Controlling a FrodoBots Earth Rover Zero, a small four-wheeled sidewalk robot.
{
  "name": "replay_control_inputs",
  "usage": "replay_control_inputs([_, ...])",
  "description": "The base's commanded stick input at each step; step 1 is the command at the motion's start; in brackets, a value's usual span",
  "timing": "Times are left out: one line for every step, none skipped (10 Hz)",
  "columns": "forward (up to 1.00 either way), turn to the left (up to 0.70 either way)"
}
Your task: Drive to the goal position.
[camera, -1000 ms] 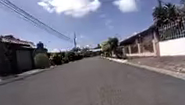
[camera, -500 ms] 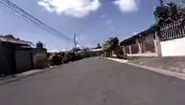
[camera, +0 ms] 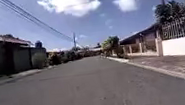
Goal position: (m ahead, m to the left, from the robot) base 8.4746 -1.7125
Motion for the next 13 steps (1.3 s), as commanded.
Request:
replay_control_inputs([0.45,0.00])
replay_control_inputs([0.45,0.00])
replay_control_inputs([0.45,0.00])
replay_control_inputs([0.45,0.00])
replay_control_inputs([0.45,0.00])
replay_control_inputs([0.45,0.00])
replay_control_inputs([0.45,0.00])
replay_control_inputs([0.45,0.00])
replay_control_inputs([0.45,0.00])
replay_control_inputs([0.45,0.00])
replay_control_inputs([0.45,0.00])
replay_control_inputs([0.45,0.00])
replay_control_inputs([0.45,0.00])
